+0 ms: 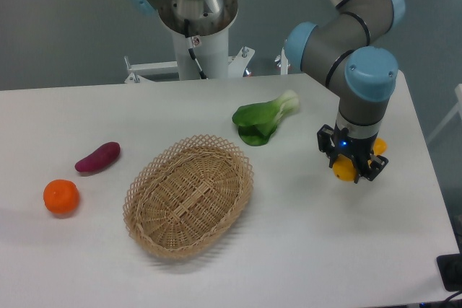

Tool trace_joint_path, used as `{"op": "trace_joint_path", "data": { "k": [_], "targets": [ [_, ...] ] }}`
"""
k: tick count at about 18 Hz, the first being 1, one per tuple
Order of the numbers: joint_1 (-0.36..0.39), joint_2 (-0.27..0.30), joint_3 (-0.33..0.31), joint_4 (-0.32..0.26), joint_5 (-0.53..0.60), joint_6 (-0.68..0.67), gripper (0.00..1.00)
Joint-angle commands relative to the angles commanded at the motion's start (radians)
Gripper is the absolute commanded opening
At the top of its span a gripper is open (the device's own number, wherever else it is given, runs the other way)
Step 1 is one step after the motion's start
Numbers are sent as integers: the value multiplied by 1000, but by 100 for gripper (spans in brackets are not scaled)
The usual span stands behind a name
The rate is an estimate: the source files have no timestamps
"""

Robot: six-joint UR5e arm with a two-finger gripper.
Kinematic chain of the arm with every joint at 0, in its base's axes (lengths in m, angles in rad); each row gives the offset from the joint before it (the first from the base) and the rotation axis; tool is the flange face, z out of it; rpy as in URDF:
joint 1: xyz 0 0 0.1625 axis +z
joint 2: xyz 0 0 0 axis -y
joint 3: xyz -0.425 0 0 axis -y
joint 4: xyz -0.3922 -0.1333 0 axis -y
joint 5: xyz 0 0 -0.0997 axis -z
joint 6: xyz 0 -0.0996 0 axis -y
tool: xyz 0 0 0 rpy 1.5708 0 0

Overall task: Place the mango in the basket
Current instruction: 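Hold the yellow mango in the gripper and begin moving toward the basket, then carry the held mango over the wicker basket and lower it inside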

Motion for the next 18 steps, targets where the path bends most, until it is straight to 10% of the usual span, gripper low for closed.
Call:
{"op": "trace_joint_path", "data": {
  "k": [18],
  "targets": [
    [-181, 55, 6, -26, -5, -184, 57]
  ]
}}
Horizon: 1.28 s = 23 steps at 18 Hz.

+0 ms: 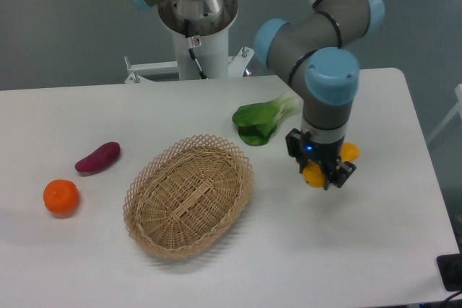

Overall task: Place the mango in the basket
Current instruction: 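Carry the held mango over the wicker basket and lower it inside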

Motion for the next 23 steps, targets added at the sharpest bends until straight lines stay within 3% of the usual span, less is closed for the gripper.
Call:
{"op": "trace_joint_path", "data": {
  "k": [9, 23],
  "targets": [
    [-110, 0, 3, 11, -2, -127, 58],
    [-232, -8, -43, 26, 0, -256, 59]
  ]
}}
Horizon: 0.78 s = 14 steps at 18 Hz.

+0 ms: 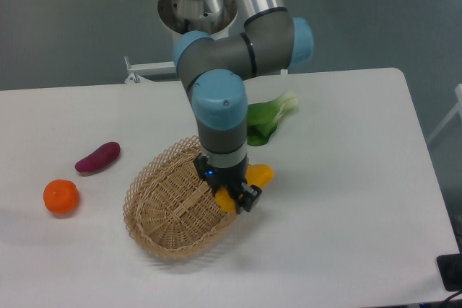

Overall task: Place the mango in the basket
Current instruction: 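Carry the held mango over the wicker basket and lower it inside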

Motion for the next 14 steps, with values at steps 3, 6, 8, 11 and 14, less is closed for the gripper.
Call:
{"op": "trace_joint_path", "data": {
  "k": [3, 6, 8, 11, 14],
  "targets": [
    [-29, -3, -21, 49, 3, -11, 59],
    [-52, -2, -55, 89, 6, -25, 59],
    [-60, -2, -66, 89, 6, -28, 59],
    [-74, -11, -75, 95, 8, -58, 59],
    [-100, -29, -72, 107, 50, -74, 59]
  ]
}}
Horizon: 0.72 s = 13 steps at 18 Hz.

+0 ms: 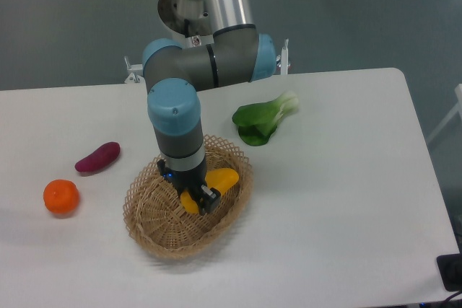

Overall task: Place the mango in the basket
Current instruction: 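Carry the held mango over the wicker basket and lower it inside, then open the gripper to release the mango into the basket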

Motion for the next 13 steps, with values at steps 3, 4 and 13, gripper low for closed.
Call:
{"op": "trace_joint_path", "data": {
  "k": [3, 4, 13],
  "targets": [
    [-15, -15, -3, 11, 16, -9, 62],
    [-17, -17, -3, 9, 16, -21, 65],
    [-17, -14, -5, 15, 6, -60, 100]
  ]
}}
